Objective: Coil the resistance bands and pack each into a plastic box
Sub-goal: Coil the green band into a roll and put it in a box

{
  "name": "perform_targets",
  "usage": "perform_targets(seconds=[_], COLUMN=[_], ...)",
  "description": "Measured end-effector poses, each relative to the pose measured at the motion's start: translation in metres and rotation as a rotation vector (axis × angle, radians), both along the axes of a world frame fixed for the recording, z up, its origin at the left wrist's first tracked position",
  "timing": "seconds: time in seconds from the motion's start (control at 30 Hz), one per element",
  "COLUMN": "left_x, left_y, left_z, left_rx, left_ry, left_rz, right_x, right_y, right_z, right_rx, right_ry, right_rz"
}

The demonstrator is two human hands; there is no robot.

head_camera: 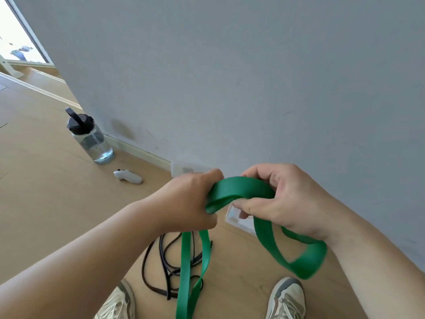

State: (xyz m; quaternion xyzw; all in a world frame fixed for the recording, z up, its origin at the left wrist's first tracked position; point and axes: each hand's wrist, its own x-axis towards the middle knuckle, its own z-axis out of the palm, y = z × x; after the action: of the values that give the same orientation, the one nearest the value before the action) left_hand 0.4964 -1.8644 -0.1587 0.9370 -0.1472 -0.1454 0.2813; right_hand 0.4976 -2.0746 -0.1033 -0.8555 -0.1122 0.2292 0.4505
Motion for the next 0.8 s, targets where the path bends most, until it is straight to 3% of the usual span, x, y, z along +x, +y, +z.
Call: perform_targets(seconds=[0.13,0.27,0.33,0.4,0.53,0.67,0.8], left_x=[0.001,0.002,-0.004,-0.011,-0.018,-0.011,-0.007], left_y=[0.008,0.018,0.01,0.0,-0.013,-0.009,0.0], left_z=[-0.007,0.004,0.017,0.027,0.032,0.026,0.005], left_rx=[-0.078,-0.217,-0.295,-0.351,-0.32,-0.256,-0.204], left_ry=[0.077,-0.015,-0.082,-0.111,-0.138,-0.152,0.022], left_rz=[0.083,0.165,0.184,0.171,0.103,0.075,0.065], right_x=[0.006,0.012,0.013,0.012,0.005,0.004,0.003], right_y=[-0.013,-0.033,-0.035,-0.03,-0.008,-0.004,-0.004], right_z=[-0.003,-0.016,-0.022,-0.024,-0.02,-0.015,-0.02], right_rx=[-0.01,-0.374,-0.444,-0.382,-0.043,-0.018,0.071], right_ry=[0.024,-0.01,0.009,-0.001,-0.029,-0.046,-0.124], right_rz=[-0.059,-0.007,0.041,0.047,0.068,0.056,0.02])
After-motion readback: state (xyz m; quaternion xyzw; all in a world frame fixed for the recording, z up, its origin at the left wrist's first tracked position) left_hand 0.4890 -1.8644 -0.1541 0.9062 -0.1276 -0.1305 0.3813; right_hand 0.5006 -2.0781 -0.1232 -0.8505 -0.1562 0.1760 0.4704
